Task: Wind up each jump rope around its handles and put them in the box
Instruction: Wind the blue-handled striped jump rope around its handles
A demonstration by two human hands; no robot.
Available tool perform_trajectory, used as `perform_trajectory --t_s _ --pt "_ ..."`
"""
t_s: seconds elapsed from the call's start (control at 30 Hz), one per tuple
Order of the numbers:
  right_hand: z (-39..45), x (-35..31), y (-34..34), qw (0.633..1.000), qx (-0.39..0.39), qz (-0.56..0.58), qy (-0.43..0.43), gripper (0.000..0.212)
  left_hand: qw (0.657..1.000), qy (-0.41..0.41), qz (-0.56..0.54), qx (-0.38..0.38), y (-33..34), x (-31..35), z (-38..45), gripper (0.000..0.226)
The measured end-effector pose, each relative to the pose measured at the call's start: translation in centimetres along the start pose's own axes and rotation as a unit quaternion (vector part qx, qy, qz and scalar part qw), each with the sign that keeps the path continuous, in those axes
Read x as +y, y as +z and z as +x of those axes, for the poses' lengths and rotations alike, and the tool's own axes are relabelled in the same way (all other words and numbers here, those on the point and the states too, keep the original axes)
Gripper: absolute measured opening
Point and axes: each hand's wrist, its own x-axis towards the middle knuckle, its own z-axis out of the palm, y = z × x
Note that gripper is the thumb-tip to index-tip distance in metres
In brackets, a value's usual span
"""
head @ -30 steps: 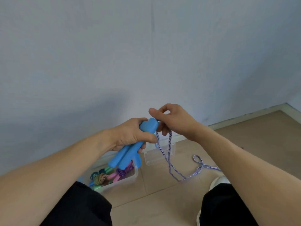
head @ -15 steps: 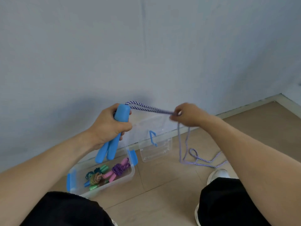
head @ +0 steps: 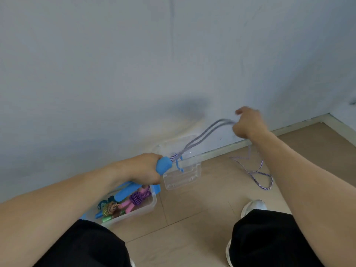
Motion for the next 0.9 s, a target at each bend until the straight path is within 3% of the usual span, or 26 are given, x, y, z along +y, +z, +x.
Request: perform_trajectory --t_s 0.07,0.17,0.23,0.33,0.5,0.67,0.77,0.9 --pt "-1.8 -2.4 0.9 0.985 -0.122 -0.081 -0.089 0.046 0.999 0.026 0.036 0.0 0.1 1.0 0.1 0.03" --pt "-5.7 -5.6 2.5 0.933 -0.268 0.088 -0.223 0.04 0.997 0.069 0.013 0.02 0.2 2.4 0.6 0.023" --pt "-7.8 -7.1 3.1 0.894 -0.327 0.129 -0.278 0.041 0.996 0.088 0.021 0.02 0.4 3.1 0.9 0.019" --pt "-8.4 -8.0 3.7 0.885 -0.306 0.081 -0.341 0.046 0.993 0.093 0.063 0.038 0.6 3.6 0.9 0.028" --pt "-7.2 -7.2 3.5 0.898 -0.323 0.134 -0.267 0.064 0.974 0.169 -0.022 0.151 0.4 3.6 0.9 0.041" --pt "-6.9 -6.8 3.7 0.87 -0.392 0.184 -0.235 0.059 0.959 0.125 -0.054 0.25 0.1 2.8 1.5 0.038" --pt "-7.0 -7.0 3.8 0.863 -0.377 0.236 -0.239 0.056 0.956 0.114 -0.056 0.264 -0.3 2.8 1.4 0.046" --pt "-7.2 -6.9 4.1 0.869 -0.348 0.24 -0.258 0.047 0.964 0.113 -0.081 0.227 -0.6 2.1 1.2 0.062"
